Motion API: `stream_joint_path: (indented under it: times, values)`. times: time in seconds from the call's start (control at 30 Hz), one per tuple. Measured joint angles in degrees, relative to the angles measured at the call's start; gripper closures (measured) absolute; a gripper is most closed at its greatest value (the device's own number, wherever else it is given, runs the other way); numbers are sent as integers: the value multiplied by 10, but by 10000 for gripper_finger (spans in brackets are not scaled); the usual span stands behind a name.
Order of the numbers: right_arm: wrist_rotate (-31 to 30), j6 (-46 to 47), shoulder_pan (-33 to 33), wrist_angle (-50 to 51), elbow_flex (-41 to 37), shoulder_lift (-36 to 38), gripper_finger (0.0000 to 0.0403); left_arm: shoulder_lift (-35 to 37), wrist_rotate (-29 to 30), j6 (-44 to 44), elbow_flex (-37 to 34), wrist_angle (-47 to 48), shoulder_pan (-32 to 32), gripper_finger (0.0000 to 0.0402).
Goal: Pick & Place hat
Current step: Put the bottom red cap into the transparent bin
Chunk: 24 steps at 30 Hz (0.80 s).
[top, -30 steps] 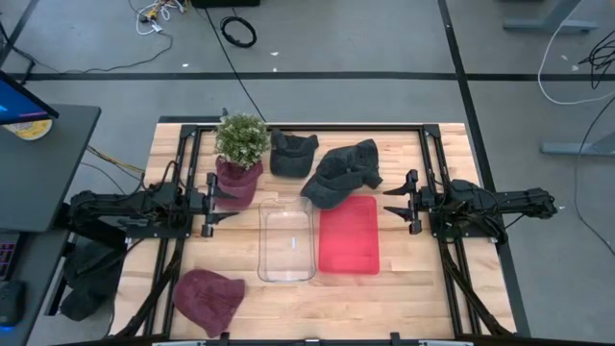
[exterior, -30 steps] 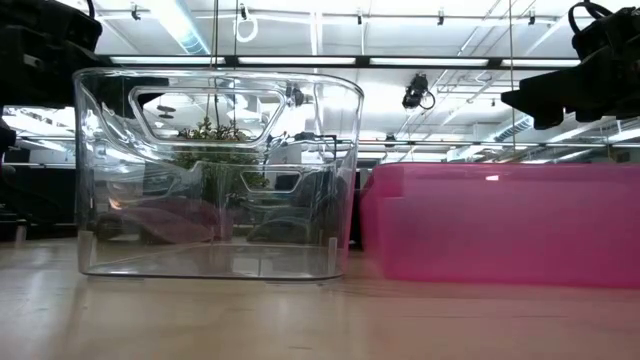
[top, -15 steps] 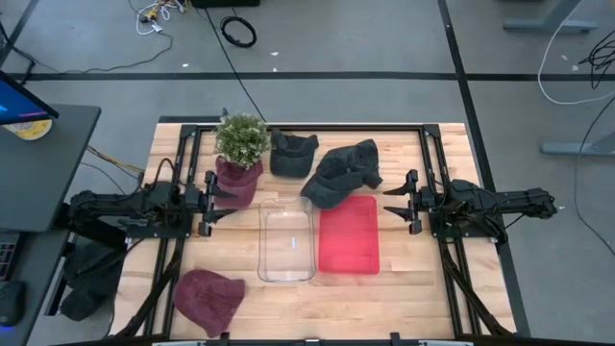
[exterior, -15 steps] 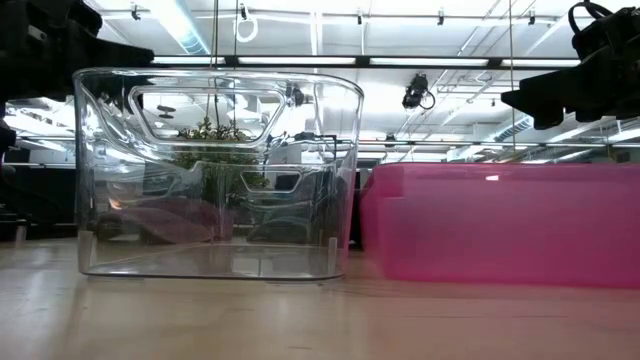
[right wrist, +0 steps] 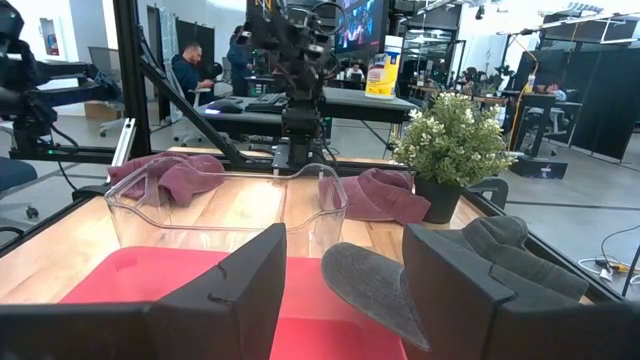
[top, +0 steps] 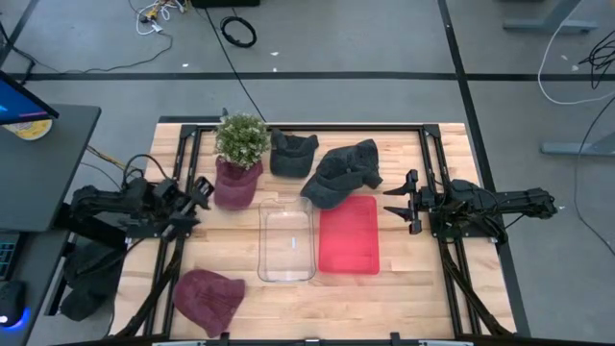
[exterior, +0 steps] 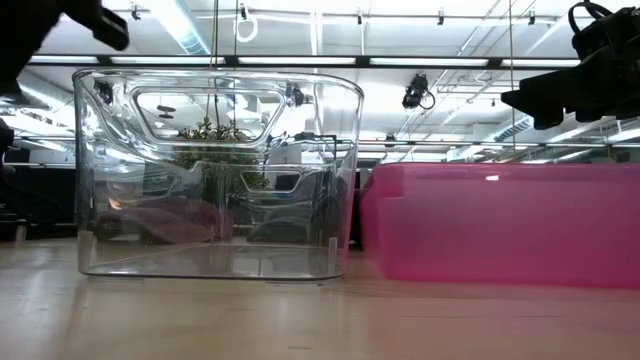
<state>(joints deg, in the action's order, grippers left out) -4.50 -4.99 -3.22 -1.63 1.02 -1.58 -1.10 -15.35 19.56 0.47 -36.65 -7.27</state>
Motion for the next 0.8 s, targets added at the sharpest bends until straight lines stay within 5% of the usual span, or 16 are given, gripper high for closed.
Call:
stream_joint_path:
  times: [0.4,0.8]
  values:
    - [0,0,0,0,0,0,198,-20,7,-70,21,-93,-144,216]
    - [0,0,0,0,0,0,198,-286,107,-189,168,-81,-322,216]
